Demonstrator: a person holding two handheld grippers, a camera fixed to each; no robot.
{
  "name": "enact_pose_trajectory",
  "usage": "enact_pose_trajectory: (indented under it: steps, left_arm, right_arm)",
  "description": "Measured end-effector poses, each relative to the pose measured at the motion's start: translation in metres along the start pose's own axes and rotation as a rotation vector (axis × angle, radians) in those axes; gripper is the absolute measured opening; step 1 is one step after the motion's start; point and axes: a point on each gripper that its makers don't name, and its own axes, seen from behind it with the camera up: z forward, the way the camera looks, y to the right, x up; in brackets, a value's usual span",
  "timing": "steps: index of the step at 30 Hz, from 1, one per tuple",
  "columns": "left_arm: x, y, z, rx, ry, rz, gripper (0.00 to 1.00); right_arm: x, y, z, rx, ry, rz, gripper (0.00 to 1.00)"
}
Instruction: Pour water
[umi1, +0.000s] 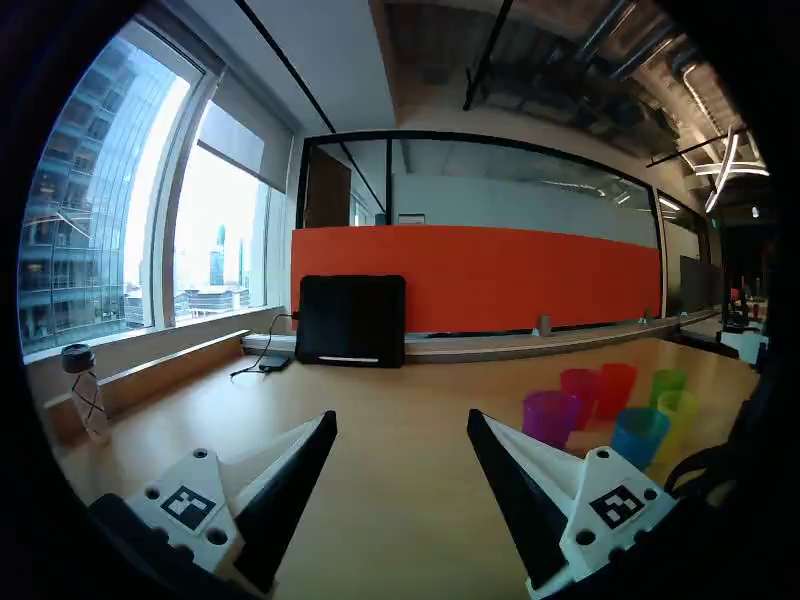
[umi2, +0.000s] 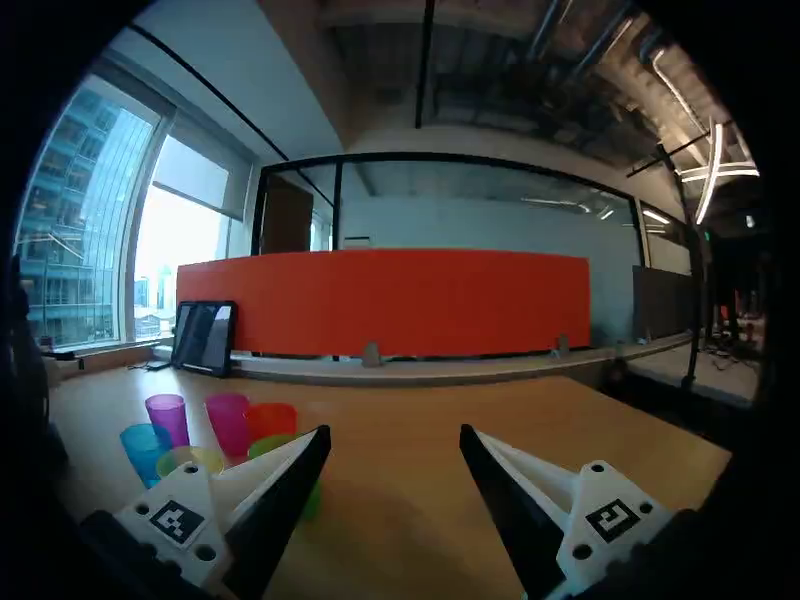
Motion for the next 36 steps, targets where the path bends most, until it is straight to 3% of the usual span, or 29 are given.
enact_pose_trajectory:
  steps: [8, 14, 24, 36]
  left_arm:
    - [0.032, -0.002, 0.007, -0.014, -0.013, -0.001, 0.97]
    - [0.072, 0.001, 0.014, -0.042, -0.012, 0.014, 0.97]
    - [0.133, 0.008, 0.026, -0.068, -0.009, 0.015, 0.97]
    - [0.197, 0.017, 0.034, -0.120, 0.008, 0.016, 0.97]
  right_arm:
    - [0.033, -0.004, 0.000, 0.026, -0.013, -0.030, 1.00]
    - [0.068, -0.002, 0.005, 0.045, -0.032, -0.035, 1.00]
    - [0.118, 0.001, 0.017, 0.070, -0.068, -0.004, 1.00]
    - [0.173, 0.004, 0.023, 0.090, -0.055, 0.012, 1.00]
